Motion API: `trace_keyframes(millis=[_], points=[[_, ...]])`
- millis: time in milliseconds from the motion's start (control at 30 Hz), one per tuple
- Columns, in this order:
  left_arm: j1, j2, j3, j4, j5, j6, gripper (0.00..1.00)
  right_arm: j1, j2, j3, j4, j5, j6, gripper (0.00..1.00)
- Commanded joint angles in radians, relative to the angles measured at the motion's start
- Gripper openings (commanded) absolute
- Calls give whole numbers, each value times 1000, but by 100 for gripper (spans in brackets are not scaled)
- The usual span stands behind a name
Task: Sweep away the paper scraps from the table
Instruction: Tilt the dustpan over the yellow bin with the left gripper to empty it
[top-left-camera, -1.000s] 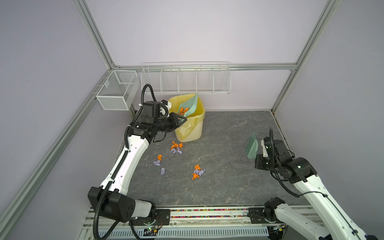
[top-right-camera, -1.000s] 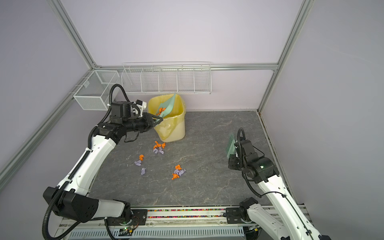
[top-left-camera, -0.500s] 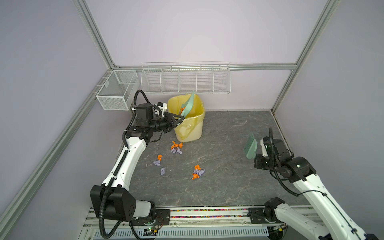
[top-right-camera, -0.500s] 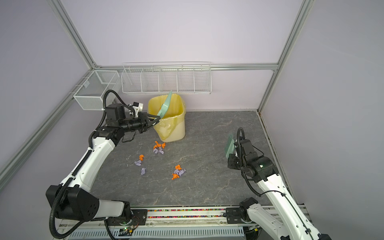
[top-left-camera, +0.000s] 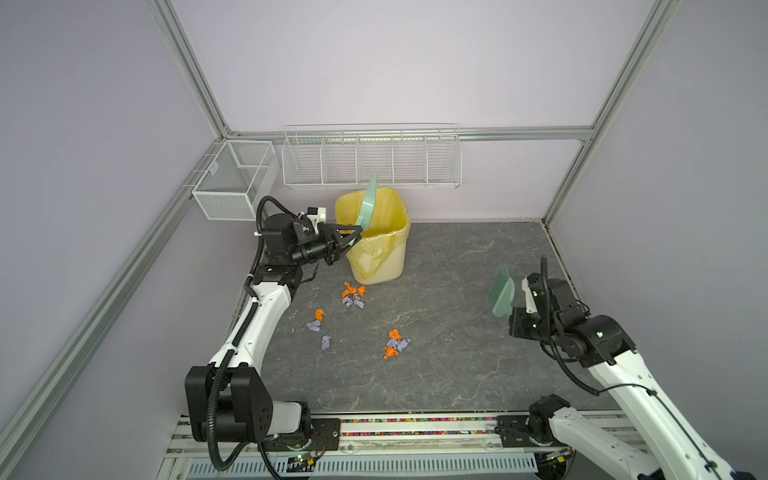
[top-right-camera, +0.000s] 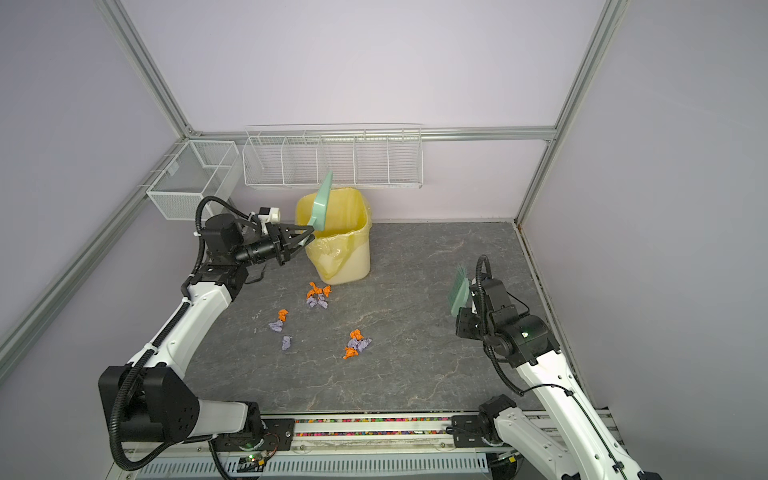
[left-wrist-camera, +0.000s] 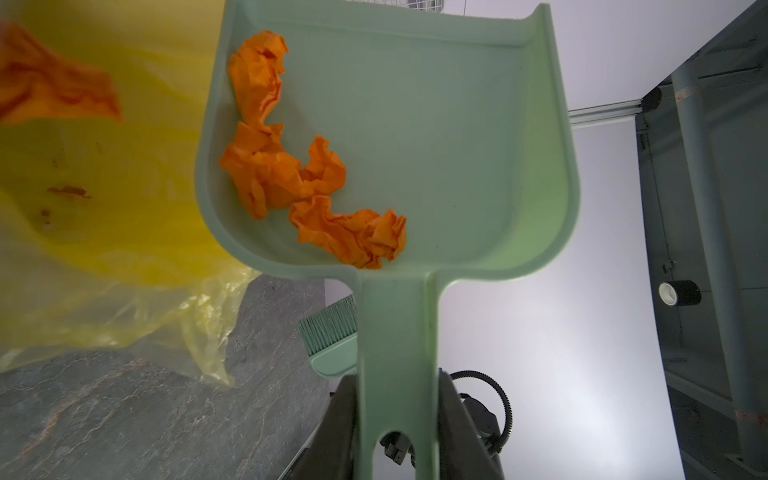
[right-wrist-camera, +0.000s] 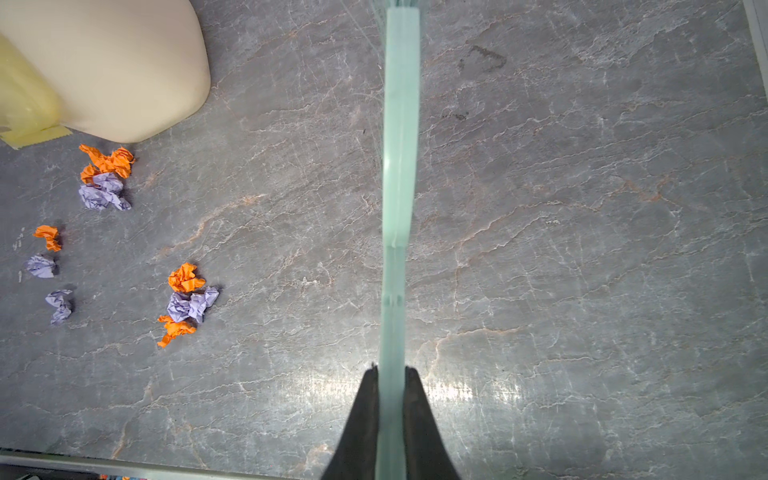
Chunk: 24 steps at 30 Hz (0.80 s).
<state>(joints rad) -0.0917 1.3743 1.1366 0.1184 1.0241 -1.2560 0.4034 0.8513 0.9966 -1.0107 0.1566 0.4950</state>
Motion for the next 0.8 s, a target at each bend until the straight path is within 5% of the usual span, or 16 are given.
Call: trace_keyframes(millis=[0, 333, 567, 767], points=[[7, 3, -38, 267, 50, -189, 0, -4, -14, 17, -9, 6, 13, 7], [18, 58, -138, 712, 45, -539, 0, -4, -16, 14, 5, -5, 19, 7], [20, 193, -209, 1266, -40, -957, 0, -4, -23, 16, -1, -2, 20, 7], [24, 222, -203, 1296, -8, -984, 0, -3, -25, 20, -9, 0, 21, 7]])
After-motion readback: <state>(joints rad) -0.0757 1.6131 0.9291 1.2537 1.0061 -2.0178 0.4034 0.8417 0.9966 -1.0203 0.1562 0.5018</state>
